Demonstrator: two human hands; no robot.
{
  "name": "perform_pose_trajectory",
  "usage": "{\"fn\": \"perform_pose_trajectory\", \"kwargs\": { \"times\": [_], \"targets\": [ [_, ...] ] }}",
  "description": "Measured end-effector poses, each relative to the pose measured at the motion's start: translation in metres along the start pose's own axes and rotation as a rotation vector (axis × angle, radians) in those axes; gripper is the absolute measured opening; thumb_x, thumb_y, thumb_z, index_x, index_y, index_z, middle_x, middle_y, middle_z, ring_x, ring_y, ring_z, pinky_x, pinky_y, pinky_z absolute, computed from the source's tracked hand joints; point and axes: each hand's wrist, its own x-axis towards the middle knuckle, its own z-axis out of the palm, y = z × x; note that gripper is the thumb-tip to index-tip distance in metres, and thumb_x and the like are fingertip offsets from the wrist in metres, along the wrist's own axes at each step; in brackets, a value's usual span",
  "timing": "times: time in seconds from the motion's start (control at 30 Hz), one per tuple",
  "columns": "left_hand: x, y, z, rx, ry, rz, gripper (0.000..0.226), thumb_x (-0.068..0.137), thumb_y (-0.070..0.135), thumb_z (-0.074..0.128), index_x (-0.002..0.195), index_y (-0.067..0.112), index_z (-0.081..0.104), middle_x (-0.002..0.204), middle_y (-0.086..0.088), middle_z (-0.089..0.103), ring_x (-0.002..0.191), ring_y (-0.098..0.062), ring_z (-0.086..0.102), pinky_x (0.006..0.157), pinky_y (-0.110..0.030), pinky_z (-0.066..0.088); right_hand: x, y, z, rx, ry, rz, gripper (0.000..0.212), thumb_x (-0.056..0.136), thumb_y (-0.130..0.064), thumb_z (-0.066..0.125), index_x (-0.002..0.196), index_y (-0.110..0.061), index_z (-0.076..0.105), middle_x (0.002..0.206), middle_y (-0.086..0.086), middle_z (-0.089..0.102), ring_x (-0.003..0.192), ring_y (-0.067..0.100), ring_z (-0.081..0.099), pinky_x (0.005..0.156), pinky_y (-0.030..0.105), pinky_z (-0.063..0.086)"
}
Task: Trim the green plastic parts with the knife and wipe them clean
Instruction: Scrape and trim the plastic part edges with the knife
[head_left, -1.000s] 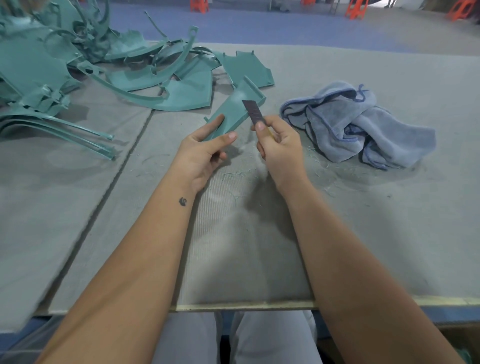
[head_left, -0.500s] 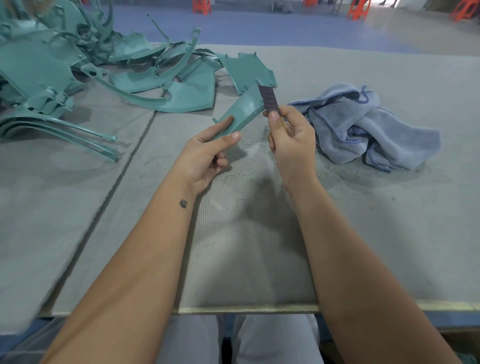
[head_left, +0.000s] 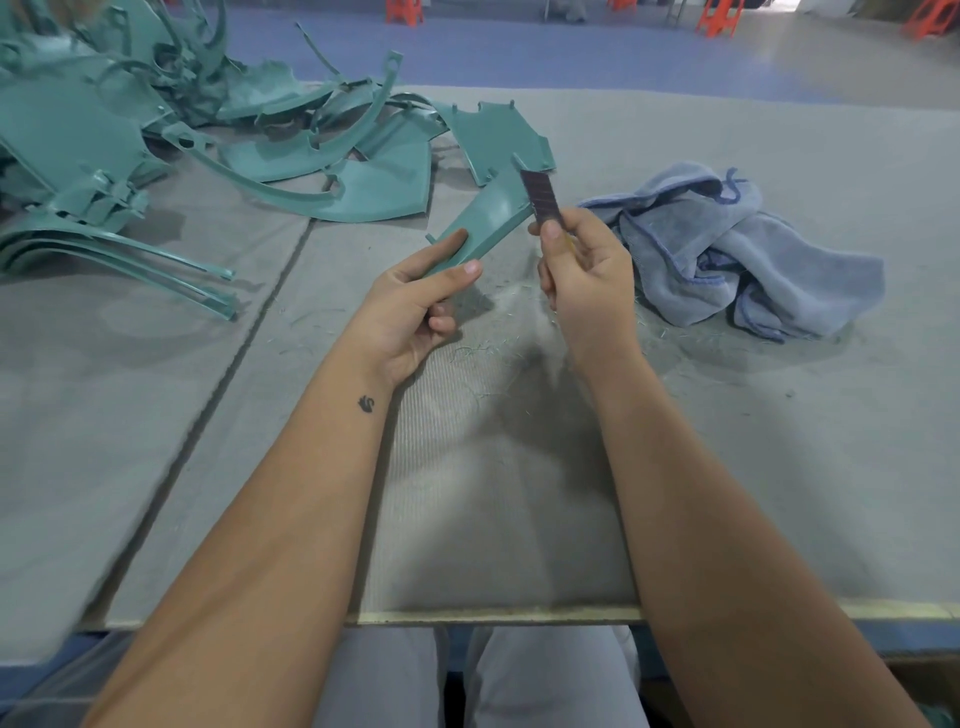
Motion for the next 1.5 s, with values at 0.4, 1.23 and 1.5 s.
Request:
{"fn": "perform_pose_trajectory", "kwargs": {
  "times": [0.4,1.23,1.5],
  "targets": [
    [-0.001,-0.001,-0.001,-0.007,0.0,0.016,0.037,0.079,0.01,0.071,0.112,0.026,0.067,0.06,0.014,0.059,0.047,-0.002,0.032,0.041,-0.011,0.029,0.0,0.004,0.002,0.07,-0.064,0.042,0.016,0.098,-0.016,0.051,0.087,-0.018,0.062,0.059,0.009,0.036,0.05,0.011,0.031,0.047,0.022,0.026],
    [0.002,-0.004,0.004,-0.039,0.05,0.064,0.027,0.081,0.002,0.071,0.102,0.02,0.071,0.064,0.008,0.062,0.051,-0.003,0.048,0.048,-0.013,0.043,-0.005,0.003,0.003,-0.033,-0.162,0.182,0.018,0.096,-0.025,0.052,0.086,-0.021,0.067,0.063,-0.018,0.049,0.059,-0.001,0.042,0.062,0.015,0.036],
    [0.001,-0.005,0.005,-0.023,0.048,0.074,0.026,0.083,-0.003,0.067,0.097,0.019,0.069,0.06,0.007,0.062,0.049,-0.003,0.048,0.049,-0.014,0.041,-0.007,0.006,0.008,-0.068,-0.238,0.179,0.02,0.098,-0.017,0.053,0.077,-0.019,0.055,0.052,-0.005,0.052,0.043,0.005,0.04,0.044,0.018,0.034]
  ]
}}
